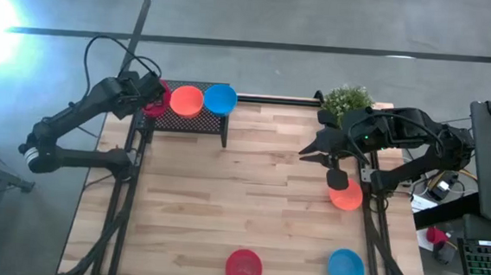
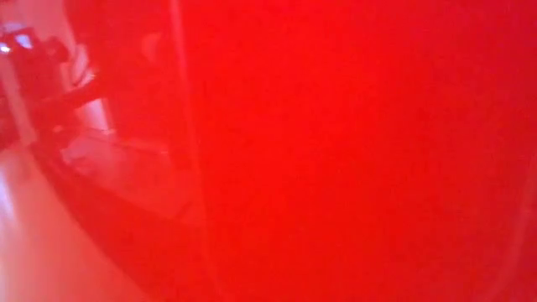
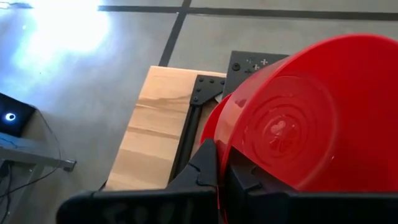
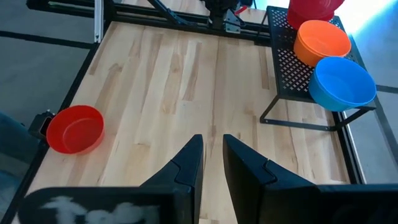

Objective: Pick & Place Mini bowls
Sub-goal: Stack the top red bowl on top of the red bowl on the shelf

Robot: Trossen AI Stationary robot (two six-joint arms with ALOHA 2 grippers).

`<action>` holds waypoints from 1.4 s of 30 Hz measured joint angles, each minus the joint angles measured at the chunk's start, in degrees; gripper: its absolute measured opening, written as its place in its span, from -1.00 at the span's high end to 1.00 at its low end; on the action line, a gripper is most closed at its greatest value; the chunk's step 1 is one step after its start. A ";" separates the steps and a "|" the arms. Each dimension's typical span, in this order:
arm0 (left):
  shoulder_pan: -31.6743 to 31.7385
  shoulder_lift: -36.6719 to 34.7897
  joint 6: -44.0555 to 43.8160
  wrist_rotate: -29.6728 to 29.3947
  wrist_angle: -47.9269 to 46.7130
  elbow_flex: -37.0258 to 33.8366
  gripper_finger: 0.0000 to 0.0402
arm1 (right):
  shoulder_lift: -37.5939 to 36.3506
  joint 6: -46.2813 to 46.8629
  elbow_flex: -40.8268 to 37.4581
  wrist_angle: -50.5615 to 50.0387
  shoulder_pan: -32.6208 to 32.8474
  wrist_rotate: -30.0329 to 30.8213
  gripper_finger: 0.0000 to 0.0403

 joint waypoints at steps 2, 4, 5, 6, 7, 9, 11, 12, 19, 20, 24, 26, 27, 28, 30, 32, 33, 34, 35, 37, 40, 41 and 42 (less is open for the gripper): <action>0.00 0.00 0.00 0.17 -0.01 -0.07 0.98 | 0.00 -0.28 0.01 0.02 0.00 0.53 0.72; 0.00 0.00 0.34 0.44 0.00 -0.07 0.97 | -0.02 -0.28 0.01 0.02 0.00 1.43 0.72; 0.00 0.00 0.61 0.49 -0.01 -0.07 0.97 | 0.00 -0.28 0.00 0.04 -0.02 1.69 0.72; 0.00 0.00 0.81 0.50 0.00 -0.07 0.96 | -0.01 -0.28 0.01 0.04 -0.02 2.25 0.72; 0.00 0.00 0.81 0.50 0.00 -0.07 0.96 | 0.00 -0.25 0.01 0.04 -0.02 2.62 0.72; 0.00 0.00 0.81 0.50 -0.01 -0.07 0.96 | -0.02 -0.23 0.01 0.04 -0.02 2.74 0.72; 0.01 0.00 0.81 0.50 0.00 -0.07 0.96 | 0.00 -0.26 0.00 0.04 0.00 2.72 0.72; 0.02 0.00 0.81 0.52 0.00 -0.07 0.95 | 0.00 -0.25 0.01 0.04 -0.02 2.72 0.72; 0.04 0.00 0.79 1.51 -0.04 0.19 0.80 | 0.00 -0.06 -0.01 0.04 -0.02 2.74 0.72; 0.04 0.00 0.79 1.90 0.00 0.29 0.76 | 0.00 -0.06 0.01 0.06 -0.02 2.74 0.72; 0.04 0.02 0.79 2.21 -0.02 0.42 0.65 | 0.00 -0.06 0.01 0.07 -0.02 2.78 0.72; 0.04 0.02 1.29 2.21 -0.02 0.80 0.62 | 0.00 -0.01 0.01 0.11 -0.02 2.78 0.72; 0.04 0.02 2.16 2.21 -0.04 1.04 0.61 | 0.00 0.13 0.01 0.13 0.00 2.81 0.72; 0.04 0.02 3.17 2.19 -0.03 1.41 0.61 | 0.00 0.29 0.01 0.13 0.00 2.94 0.72; 0.04 0.02 5.27 2.14 -0.02 2.38 0.61 | 0.00 1.08 0.01 0.13 -0.01 3.31 0.72; 0.04 0.02 6.11 2.08 0.00 3.39 0.61 | 0.00 1.33 0.01 0.12 -0.02 4.10 0.72; 0.04 0.02 6.23 2.08 0.00 3.77 0.61 | 0.00 1.36 -0.01 0.11 -0.02 4.18 0.72; 0.04 0.02 6.25 2.08 0.00 4.14 0.61 | 0.00 1.41 -0.01 0.13 -0.02 4.23 0.72; 0.04 0.02 6.30 2.08 0.03 4.40 0.61 | 0.00 1.47 0.00 0.13 -0.02 4.23 0.72; 0.04 0.02 6.98 2.04 0.01 4.60 0.61 | 0.00 1.47 -0.01 0.13 0.00 4.23 0.72; 0.04 0.02 8.27 2.03 0.04 4.54 0.61 | 0.00 1.47 0.01 0.13 -0.02 4.23 0.72; 0.04 0.02 8.60 1.97 0.02 4.33 0.61 | 0.00 1.48 0.01 0.13 -0.02 4.23 0.72; 0.04 0.00 8.78 1.93 0.02 4.02 0.61 | 0.00 1.47 0.01 0.14 -0.02 4.23 0.72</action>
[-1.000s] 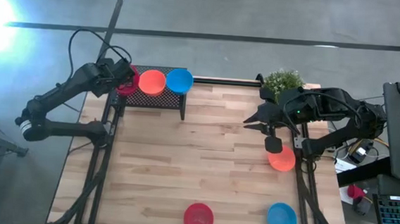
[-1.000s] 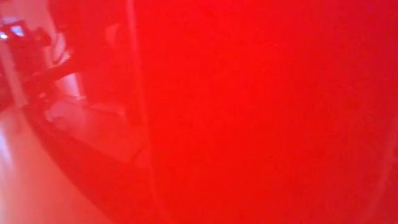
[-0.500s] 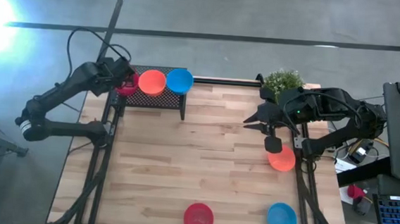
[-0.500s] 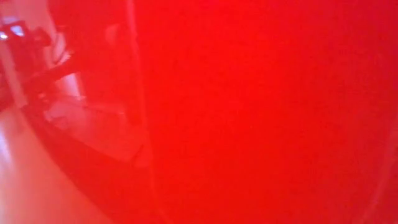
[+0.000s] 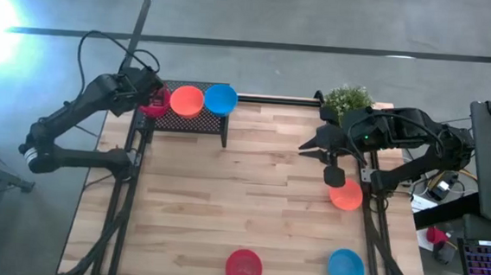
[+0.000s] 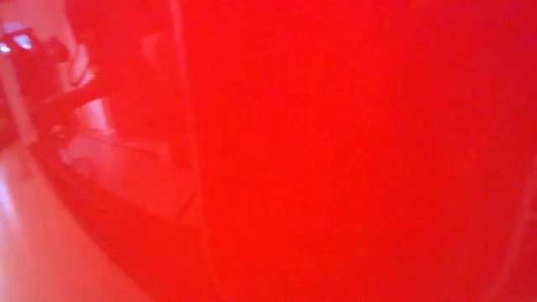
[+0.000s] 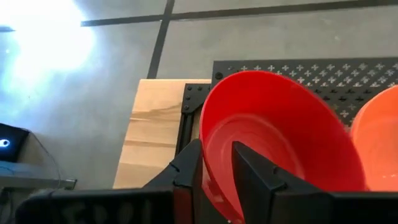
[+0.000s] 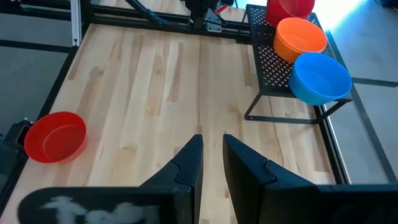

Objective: Pick & Place Mini bowls
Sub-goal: Stack the top red bowl on top of the red bowl on the shelf, then stack the orange bowl on top of the orange bowls on the shelf

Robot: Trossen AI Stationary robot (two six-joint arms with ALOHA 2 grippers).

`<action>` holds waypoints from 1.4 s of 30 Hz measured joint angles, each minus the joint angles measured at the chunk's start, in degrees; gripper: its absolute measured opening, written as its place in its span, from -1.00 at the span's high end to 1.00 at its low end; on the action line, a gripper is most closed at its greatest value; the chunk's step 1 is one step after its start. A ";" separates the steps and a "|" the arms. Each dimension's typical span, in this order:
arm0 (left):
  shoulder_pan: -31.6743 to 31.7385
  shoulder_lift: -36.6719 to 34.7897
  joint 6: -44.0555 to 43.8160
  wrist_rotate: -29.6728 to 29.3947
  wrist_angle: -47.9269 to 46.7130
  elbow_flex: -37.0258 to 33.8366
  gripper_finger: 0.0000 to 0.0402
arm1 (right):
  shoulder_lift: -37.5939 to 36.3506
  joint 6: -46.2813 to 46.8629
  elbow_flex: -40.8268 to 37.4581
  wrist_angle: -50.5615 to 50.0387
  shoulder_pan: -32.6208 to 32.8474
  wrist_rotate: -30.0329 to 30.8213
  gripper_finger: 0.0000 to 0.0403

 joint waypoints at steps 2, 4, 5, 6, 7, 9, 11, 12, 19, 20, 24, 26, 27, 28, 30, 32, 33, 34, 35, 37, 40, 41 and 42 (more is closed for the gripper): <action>0.00 0.08 -0.22 -0.06 0.20 -0.87 0.61 | 0.00 0.00 0.00 0.03 0.00 0.00 0.72; 0.00 0.23 -0.53 -0.67 0.38 -1.91 0.61 | 0.00 0.00 0.00 0.21 0.00 -0.02 0.72; 0.00 0.43 -0.55 -0.86 0.34 -2.18 0.61 | 0.00 0.00 -0.02 0.38 0.00 0.00 0.72; 0.00 0.62 -0.56 -0.95 0.39 -2.25 0.61 | 0.00 0.00 0.00 0.44 0.00 -0.02 0.72; 0.00 0.77 -0.53 -0.99 0.44 -2.25 0.61 | 0.00 0.00 0.00 0.43 0.00 -0.02 0.72; 0.00 0.79 -0.03 -1.02 0.43 -2.25 0.61 | 0.00 0.00 0.00 0.45 0.00 -0.02 0.72; 0.00 0.73 0.01 -0.97 0.34 -2.01 0.61 | 0.00 0.00 0.00 0.44 0.00 -0.03 0.72; 0.00 0.65 0.02 -0.87 0.39 -1.55 0.61 | 0.00 0.00 0.00 0.43 0.00 -0.04 0.72; -0.27 0.31 5.83 2.15 0.38 4.87 0.61 | -0.29 1.13 0.00 0.37 0.02 1.59 0.72; -0.50 0.28 8.06 2.39 0.41 5.89 0.61 | -0.44 1.80 0.00 0.34 0.02 2.29 0.72; -1.82 0.02 12.98 3.09 0.39 9.18 0.70 | -1.35 6.29 0.00 0.25 0.00 5.72 0.72; -2.84 -0.43 15.01 3.05 0.47 10.37 0.79 | -1.89 9.00 0.00 0.19 0.00 6.40 0.72; -3.43 -0.72 15.96 2.95 0.70 10.64 0.85 | -2.11 10.31 0.00 0.17 0.00 7.07 0.72; -4.07 -1.08 16.94 2.89 1.16 10.77 0.91 | -2.40 11.63 0.00 0.12 0.00 7.64 0.72; -5.45 -1.86 19.21 2.88 2.50 10.78 0.97 | -2.81 14.26 0.00 -0.62 0.00 8.50 0.72; -7.10 -2.66 21.40 3.07 2.97 10.78 0.98 | -2.98 17.29 0.00 -1.75 0.00 10.06 0.72; -8.03 -3.07 22.13 3.16 2.93 10.78 0.98 | -3.06 19.21 0.00 -2.77 0.00 10.54 0.72; -9.02 -3.43 22.30 3.19 2.95 10.78 0.99 | -3.06 21.43 0.00 -4.15 0.00 10.69 0.72; -10.05 -3.76 22.30 3.18 2.99 10.78 0.99 | -3.06 23.88 0.00 -5.56 0.00 10.73 0.72; -12.20 -4.39 22.35 3.20 3.27 10.78 1.00 | -3.06 29.80 0.00 -9.23 0.02 10.75 0.72; -15.57 -5.13 23.02 3.19 3.80 10.67 1.00 | -2.84 38.87 0.00 -16.13 0.02 11.70 0.72; -16.74 -5.43 24.59 3.15 4.32 10.51 1.00 | -2.74 41.35 -0.05 -18.35 0.02 12.63 0.72; -17.74 -5.58 26.60 3.15 4.57 10.29 1.00 | -2.61 43.90 -0.17 -20.60 0.02 13.33 0.72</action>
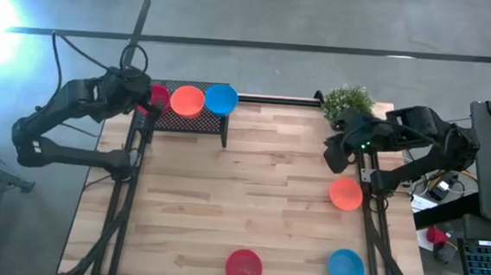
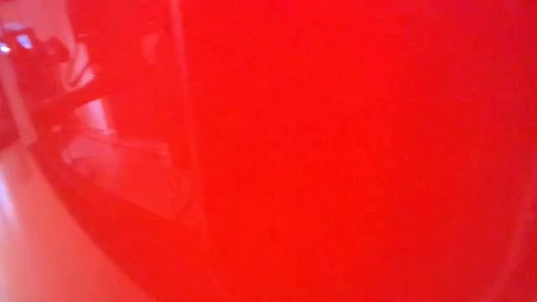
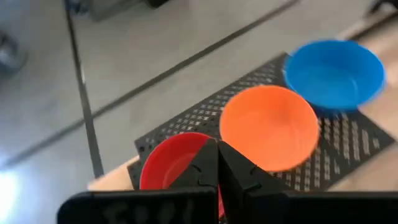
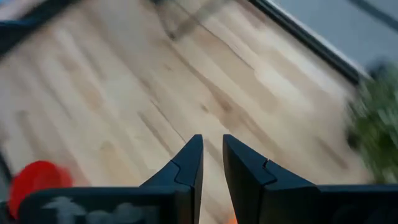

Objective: Pick & Place Mini bowls
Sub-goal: Stack the orange bowl on top of the orange bowls on the shelf

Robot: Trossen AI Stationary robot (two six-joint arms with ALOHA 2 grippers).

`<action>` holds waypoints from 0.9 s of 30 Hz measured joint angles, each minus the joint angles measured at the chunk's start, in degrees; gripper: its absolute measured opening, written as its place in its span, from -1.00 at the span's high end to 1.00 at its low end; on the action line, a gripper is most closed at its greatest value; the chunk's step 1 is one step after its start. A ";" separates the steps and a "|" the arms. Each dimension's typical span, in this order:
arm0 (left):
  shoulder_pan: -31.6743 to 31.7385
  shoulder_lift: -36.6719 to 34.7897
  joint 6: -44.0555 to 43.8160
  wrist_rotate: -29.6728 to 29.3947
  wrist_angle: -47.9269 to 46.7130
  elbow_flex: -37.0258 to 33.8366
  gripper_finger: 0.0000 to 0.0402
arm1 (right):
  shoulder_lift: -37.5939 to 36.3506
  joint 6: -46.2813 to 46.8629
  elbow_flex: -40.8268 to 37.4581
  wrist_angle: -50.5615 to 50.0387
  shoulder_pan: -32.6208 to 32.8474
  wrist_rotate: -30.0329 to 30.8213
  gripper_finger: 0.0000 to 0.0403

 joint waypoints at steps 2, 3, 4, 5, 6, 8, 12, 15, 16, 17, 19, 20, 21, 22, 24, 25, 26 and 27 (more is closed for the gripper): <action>-1.92 -0.08 3.57 0.05 0.59 -0.16 1.00 | 0.36 5.39 -0.29 -3.86 -0.02 0.18 0.72; -2.84 -0.08 4.81 0.32 1.55 -0.16 1.00 | 0.41 8.27 -0.57 -5.24 -0.02 0.14 0.72; -3.69 -0.08 5.94 0.93 2.57 -0.16 1.00 | 0.39 10.99 -1.19 -5.74 0.01 0.09 0.72; -4.48 -0.13 7.08 2.01 3.60 -0.16 1.00 | 0.14 13.17 -1.95 -5.51 0.03 -0.19 0.72; -5.19 -0.24 8.34 3.45 4.94 -0.16 1.00 | -0.33 15.14 -2.92 -5.31 0.03 -0.74 0.72; -6.58 -0.37 10.87 6.76 8.15 -0.16 1.00 | -0.74 18.41 -4.73 -5.33 0.02 -2.72 0.72; -9.02 -0.51 15.91 13.36 15.15 -0.16 1.00 | -1.11 20.23 -9.74 -5.43 0.09 -7.95 0.72; -9.97 -0.73 18.51 17.08 18.61 -0.16 1.00 | -1.10 21.54 -14.25 -5.28 0.18 -10.81 0.72; -10.15 -0.77 18.96 17.62 19.28 -0.16 1.00 | -1.04 21.93 -15.76 -5.27 0.18 -10.86 0.72; -10.19 -0.79 19.16 18.02 19.61 -0.16 1.00 | -0.95 22.00 -17.06 -5.30 0.18 -10.99 0.72; -10.23 -0.83 19.28 18.08 19.82 -0.16 1.00 | -0.85 22.01 -19.49 -5.13 0.16 -12.24 0.71; -10.23 -0.83 19.24 18.08 19.82 -0.18 1.00 | -0.85 22.45 -20.55 -5.09 0.16 -13.14 0.70; -10.23 -0.83 19.24 18.08 19.82 -0.18 1.00 | -0.85 23.32 -21.56 -4.96 0.18 -13.76 0.68; -10.23 -0.83 19.24 18.08 19.82 -0.18 1.00 | -0.87 24.37 -22.49 -5.00 0.20 -14.01 0.66; -10.23 -0.83 19.10 18.18 19.82 -0.18 1.00 | -0.89 25.49 -24.22 -4.72 0.38 -14.64 0.59; -10.23 -0.83 18.96 18.58 19.85 -0.18 1.00 | -0.93 25.75 -25.13 -4.51 0.40 -15.10 0.56; -10.23 -0.83 18.80 19.14 19.90 -0.18 1.00 | -0.93 26.10 -26.10 -4.35 0.40 -15.32 0.52; -10.24 -0.83 18.76 19.75 20.07 -0.18 1.00 | -0.97 26.61 -27.23 -3.72 0.40 -15.34 0.49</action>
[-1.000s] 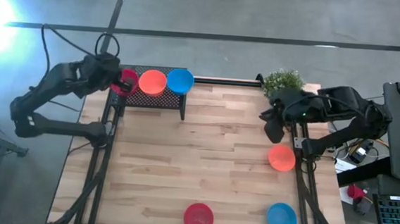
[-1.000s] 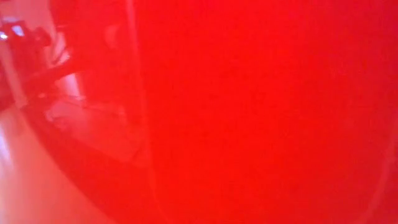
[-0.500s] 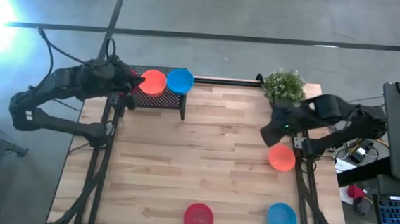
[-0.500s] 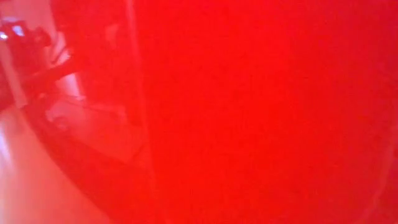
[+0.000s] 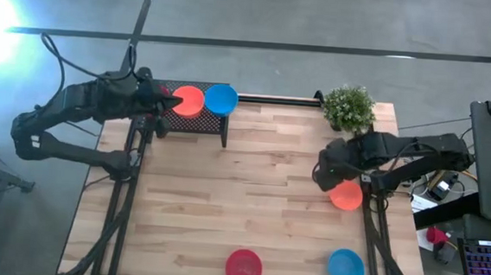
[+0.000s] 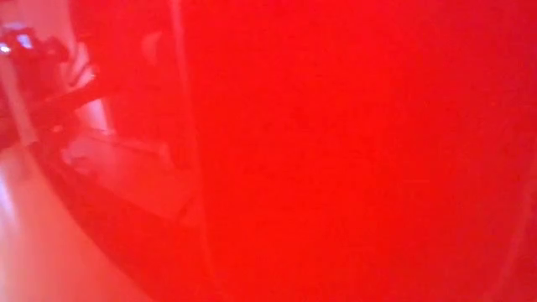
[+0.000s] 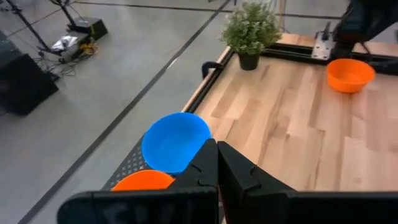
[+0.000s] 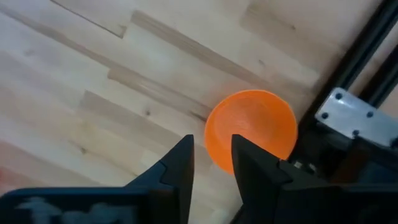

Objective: Pick & Place Mini bowls
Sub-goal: Stack the orange bowl on top of the orange bowls on the shelf

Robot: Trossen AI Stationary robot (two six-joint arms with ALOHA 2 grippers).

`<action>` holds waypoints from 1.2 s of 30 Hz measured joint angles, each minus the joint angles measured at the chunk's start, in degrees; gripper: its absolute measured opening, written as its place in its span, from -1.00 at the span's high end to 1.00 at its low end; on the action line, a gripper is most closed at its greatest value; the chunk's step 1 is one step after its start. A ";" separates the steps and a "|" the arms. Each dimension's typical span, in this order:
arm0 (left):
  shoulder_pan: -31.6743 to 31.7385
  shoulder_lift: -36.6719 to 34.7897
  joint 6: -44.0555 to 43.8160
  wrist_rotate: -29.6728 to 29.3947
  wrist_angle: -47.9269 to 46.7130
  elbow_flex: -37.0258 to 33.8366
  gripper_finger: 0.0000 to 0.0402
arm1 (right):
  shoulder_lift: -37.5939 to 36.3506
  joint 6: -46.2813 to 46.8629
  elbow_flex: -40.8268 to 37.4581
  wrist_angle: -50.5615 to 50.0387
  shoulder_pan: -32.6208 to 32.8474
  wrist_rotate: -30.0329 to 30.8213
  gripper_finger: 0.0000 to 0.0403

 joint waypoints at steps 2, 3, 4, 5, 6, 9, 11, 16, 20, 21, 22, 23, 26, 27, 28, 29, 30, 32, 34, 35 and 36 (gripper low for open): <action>-0.06 0.00 -0.21 0.69 0.67 0.00 1.00 | -0.01 1.49 -2.78 2.53 0.02 -0.21 0.43; -0.11 0.00 -0.35 1.46 0.93 0.00 1.00 | 0.00 2.10 -4.36 4.06 0.02 -0.23 0.40; -0.11 0.00 -0.45 2.23 1.20 0.00 1.00 | 0.01 2.60 -5.96 5.50 0.02 -0.52 0.38; -0.11 0.00 -0.57 3.18 1.48 0.00 1.00 | 0.01 2.80 -7.74 7.20 0.00 -1.22 0.36; -0.13 0.01 -0.60 4.00 1.64 0.00 1.00 | -0.01 2.81 -9.59 9.12 0.00 -2.09 0.34; -0.15 0.02 -0.63 6.19 2.06 0.00 1.00 | 0.04 2.99 -14.95 14.41 0.04 -4.13 0.30; -0.15 0.02 -0.72 7.19 2.30 0.00 1.00 | 0.01 3.90 -17.91 16.80 0.01 -5.31 0.28; -0.15 0.02 -1.47 7.55 2.26 0.00 1.00 | 0.01 6.70 -23.54 18.33 0.02 -7.13 0.28; -0.15 0.02 -1.69 7.57 2.24 0.00 1.00 | 0.01 7.11 -27.10 20.56 0.02 -8.00 0.31; -0.15 0.02 -1.82 7.56 2.24 0.00 1.00 | 0.01 7.11 -28.02 22.26 0.02 -8.48 0.31; -0.15 0.02 -1.94 7.56 2.24 -0.02 1.00 | 0.01 7.06 -28.87 24.05 0.02 -8.99 0.32; -0.15 0.02 -2.18 7.55 2.24 -0.02 1.00 | 0.01 6.89 -29.61 25.88 0.02 -9.34 0.32; -0.15 0.02 -2.33 7.57 2.22 -0.02 1.00 | 0.01 6.63 -31.60 30.59 0.02 -10.10 0.32; -0.15 0.02 -2.39 7.57 2.22 -0.02 1.00 | 0.01 6.64 -32.27 31.14 0.02 -10.14 0.31; -0.15 0.02 -2.58 7.57 2.22 0.00 1.00 | 0.01 6.75 -32.97 31.57 0.02 -10.22 0.30; -0.15 0.02 -2.64 7.57 2.22 -0.01 1.00 | 0.01 6.97 -33.61 31.87 0.02 -10.29 0.30; -0.15 0.02 -2.70 7.57 2.22 -0.02 1.00 | 0.01 7.16 -34.24 32.01 0.02 -10.29 0.30; -0.15 0.02 -2.73 7.57 2.22 -0.02 1.00 | 0.01 7.38 -35.40 31.97 0.02 -10.29 0.30; -0.15 0.02 -2.73 7.59 2.20 -0.02 1.00 | 0.01 7.37 -36.36 32.14 0.02 -10.29 0.32; -0.15 0.02 -2.73 7.59 2.22 -0.02 1.00 | 0.01 7.34 -36.74 32.21 0.02 -10.31 0.32; -0.15 0.02 -2.73 7.59 2.22 0.00 1.00 | 0.01 7.32 -36.96 32.23 0.02 -10.30 0.33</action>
